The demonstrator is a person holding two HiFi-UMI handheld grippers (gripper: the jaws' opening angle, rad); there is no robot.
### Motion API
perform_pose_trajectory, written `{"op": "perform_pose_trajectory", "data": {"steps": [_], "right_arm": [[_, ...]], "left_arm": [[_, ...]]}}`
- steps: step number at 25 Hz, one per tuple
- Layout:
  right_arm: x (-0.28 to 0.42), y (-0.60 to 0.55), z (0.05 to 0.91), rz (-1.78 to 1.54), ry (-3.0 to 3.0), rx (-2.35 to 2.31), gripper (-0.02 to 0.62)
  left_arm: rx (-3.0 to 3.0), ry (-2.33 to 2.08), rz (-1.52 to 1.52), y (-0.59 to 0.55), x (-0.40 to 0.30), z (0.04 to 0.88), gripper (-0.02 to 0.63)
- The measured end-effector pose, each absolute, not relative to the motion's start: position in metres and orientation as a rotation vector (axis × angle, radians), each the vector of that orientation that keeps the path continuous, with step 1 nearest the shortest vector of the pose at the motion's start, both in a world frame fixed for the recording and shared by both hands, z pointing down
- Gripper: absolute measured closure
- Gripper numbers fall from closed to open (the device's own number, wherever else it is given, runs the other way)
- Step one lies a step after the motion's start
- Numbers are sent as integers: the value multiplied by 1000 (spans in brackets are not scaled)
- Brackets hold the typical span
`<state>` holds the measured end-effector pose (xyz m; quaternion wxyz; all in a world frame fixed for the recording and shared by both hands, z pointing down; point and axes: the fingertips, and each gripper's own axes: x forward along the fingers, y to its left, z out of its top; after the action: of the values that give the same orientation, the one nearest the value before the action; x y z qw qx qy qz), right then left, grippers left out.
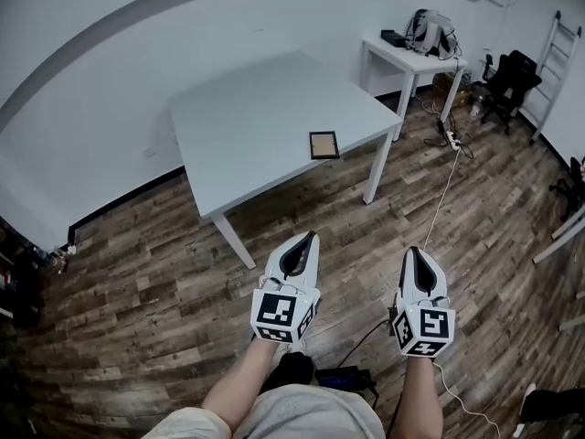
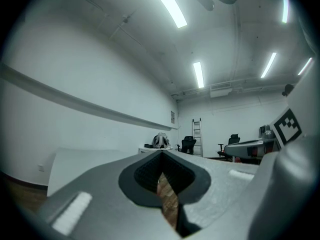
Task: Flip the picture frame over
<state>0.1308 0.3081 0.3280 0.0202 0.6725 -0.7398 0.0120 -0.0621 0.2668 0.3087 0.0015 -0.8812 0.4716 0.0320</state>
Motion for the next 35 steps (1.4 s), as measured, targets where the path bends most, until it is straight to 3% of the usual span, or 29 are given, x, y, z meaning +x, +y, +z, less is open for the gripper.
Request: {"op": "perform_pose_trajectory", "data": {"steps": [14,35], "right_arm": [[74,165,307,-5,-2264,2104,569],[175,-22,328,85,-2359,2056,570]], "left_arm": [[-2798,1427,169,118,-109,292,604],[-2783,1494,123,-54,2,304,604]]}}
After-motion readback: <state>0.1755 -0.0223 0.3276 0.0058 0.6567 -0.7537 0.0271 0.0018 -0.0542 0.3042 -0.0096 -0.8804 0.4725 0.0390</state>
